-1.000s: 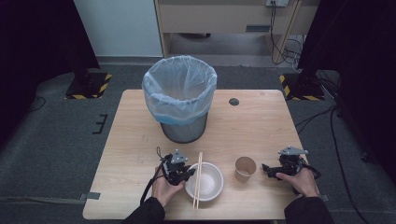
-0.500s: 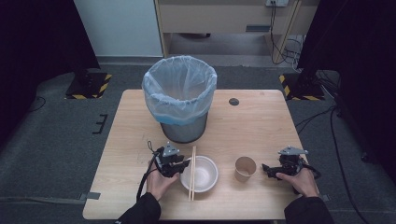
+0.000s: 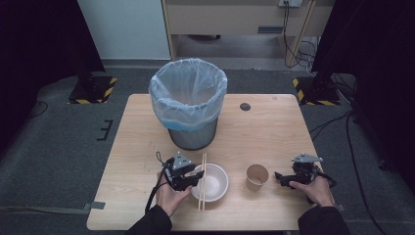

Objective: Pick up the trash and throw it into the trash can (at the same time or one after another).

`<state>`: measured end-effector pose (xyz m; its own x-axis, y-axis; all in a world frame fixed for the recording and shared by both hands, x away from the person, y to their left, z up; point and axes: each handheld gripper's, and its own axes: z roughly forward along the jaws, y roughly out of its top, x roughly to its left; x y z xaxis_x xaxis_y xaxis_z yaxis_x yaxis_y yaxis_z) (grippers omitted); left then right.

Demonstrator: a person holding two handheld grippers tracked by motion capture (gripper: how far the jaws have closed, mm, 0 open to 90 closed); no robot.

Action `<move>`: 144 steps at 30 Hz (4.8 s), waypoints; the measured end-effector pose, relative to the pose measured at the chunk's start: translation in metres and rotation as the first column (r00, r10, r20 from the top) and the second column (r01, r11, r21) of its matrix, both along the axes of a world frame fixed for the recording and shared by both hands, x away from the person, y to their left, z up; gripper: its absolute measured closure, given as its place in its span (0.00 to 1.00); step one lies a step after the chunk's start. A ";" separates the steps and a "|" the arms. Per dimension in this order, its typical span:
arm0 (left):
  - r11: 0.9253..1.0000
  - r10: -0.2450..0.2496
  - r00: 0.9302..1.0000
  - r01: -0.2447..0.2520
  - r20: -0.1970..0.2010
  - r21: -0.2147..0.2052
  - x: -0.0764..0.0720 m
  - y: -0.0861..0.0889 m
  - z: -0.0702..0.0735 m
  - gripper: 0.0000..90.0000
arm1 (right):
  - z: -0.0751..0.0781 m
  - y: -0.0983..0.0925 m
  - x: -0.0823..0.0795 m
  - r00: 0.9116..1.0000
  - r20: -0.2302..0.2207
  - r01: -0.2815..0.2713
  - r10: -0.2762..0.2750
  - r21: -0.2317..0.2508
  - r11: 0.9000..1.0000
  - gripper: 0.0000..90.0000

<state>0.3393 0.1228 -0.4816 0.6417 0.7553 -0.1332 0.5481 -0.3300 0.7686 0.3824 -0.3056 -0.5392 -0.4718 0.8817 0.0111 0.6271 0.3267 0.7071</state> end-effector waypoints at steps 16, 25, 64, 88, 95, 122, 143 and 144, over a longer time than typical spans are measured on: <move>1.000 -0.020 1.000 0.020 -0.019 0.006 0.000 -0.006 -0.005 0.62 | 0.000 0.000 0.000 1.000 0.000 0.000 0.000 0.000 1.000 0.01; 1.000 -0.016 1.000 0.016 -0.008 0.005 -0.001 -0.005 -0.002 0.61 | 0.000 0.000 0.000 1.000 0.000 0.000 0.000 0.000 1.000 0.01; 0.999 -0.025 0.997 0.027 -0.074 0.034 0.002 -0.007 -0.010 0.85 | 0.000 0.000 0.000 1.000 0.000 -0.001 0.001 0.000 1.000 0.01; 0.998 -0.058 0.998 0.058 -0.016 0.006 -0.002 -0.003 0.007 0.94 | 0.000 0.000 0.000 1.000 0.000 -0.002 0.002 0.000 1.000 0.01; 0.997 -0.059 0.997 0.061 0.042 -0.047 -0.008 0.004 0.027 0.94 | 0.000 0.000 0.000 1.000 0.000 -0.001 0.001 0.000 1.000 0.01; 0.975 0.007 0.956 0.059 0.293 -0.214 -0.030 0.036 0.111 0.95 | 0.000 0.000 0.000 1.000 0.000 -0.002 0.002 0.000 1.000 0.01; 0.948 0.115 0.900 0.027 0.421 -0.316 -0.029 0.061 0.156 0.95 | 0.000 0.000 0.000 1.000 0.001 -0.002 0.002 -0.004 1.000 0.01; 0.946 0.120 0.897 0.027 0.426 -0.324 -0.027 0.062 0.158 0.95 | 0.000 0.000 0.000 1.000 0.002 -0.002 0.002 -0.004 1.000 0.01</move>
